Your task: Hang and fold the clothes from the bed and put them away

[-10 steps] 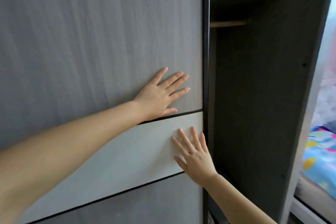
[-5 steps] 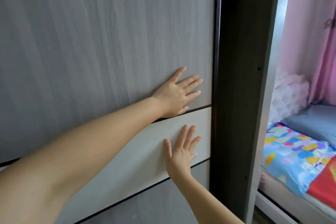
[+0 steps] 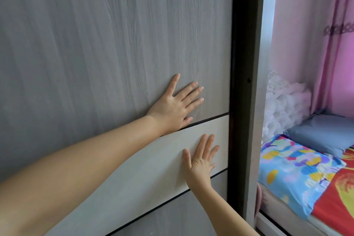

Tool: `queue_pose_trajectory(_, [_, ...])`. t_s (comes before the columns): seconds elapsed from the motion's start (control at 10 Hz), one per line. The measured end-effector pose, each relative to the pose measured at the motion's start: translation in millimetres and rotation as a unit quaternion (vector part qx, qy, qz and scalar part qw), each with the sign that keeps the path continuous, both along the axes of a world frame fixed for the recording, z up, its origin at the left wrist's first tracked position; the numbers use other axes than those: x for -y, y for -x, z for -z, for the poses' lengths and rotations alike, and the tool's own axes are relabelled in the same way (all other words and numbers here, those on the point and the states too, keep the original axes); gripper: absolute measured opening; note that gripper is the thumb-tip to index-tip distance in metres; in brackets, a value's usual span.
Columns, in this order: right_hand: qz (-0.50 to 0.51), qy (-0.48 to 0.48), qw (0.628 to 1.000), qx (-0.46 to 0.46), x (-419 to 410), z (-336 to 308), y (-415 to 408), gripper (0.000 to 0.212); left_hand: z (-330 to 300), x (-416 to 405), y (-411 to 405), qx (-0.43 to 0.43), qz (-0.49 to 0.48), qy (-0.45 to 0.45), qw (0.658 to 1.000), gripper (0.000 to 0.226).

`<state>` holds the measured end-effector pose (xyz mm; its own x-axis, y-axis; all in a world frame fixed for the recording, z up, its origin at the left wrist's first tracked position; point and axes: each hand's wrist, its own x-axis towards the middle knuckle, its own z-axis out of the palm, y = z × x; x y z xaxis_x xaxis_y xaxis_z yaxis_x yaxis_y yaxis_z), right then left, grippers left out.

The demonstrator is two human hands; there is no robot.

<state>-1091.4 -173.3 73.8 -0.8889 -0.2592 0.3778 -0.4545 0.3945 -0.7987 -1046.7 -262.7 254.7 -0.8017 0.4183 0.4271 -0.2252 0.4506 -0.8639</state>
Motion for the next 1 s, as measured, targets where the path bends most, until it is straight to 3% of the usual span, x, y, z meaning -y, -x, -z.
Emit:
queue_pose_trajectory(0.4, [0.004, -0.002, 1.0, 0.004, -38, -7, 54, 0.073, -2, -39, 57, 0.005, -0.012, 0.003, 1.0, 0.062])
queue_pose_trajectory(0.8, [-0.024, -0.02, 1.0, 0.002, -47, -6, 68, 0.077, 1, -41, 64, 0.0, -0.04, 0.016, 0.999, 0.063])
queue_pose_trajectory(0.9, [-0.074, -0.066, 0.995, 0.009, -61, -15, 69, 0.081, -6, -44, 60, 0.027, -0.057, -0.017, 0.998, 0.063])
queue_pose_trajectory(1.0, [-0.126, -0.078, 0.988, 0.05, -94, -32, 67, 0.082, -5, -72, 49, 0.072, -0.081, -0.113, 0.988, 0.061])
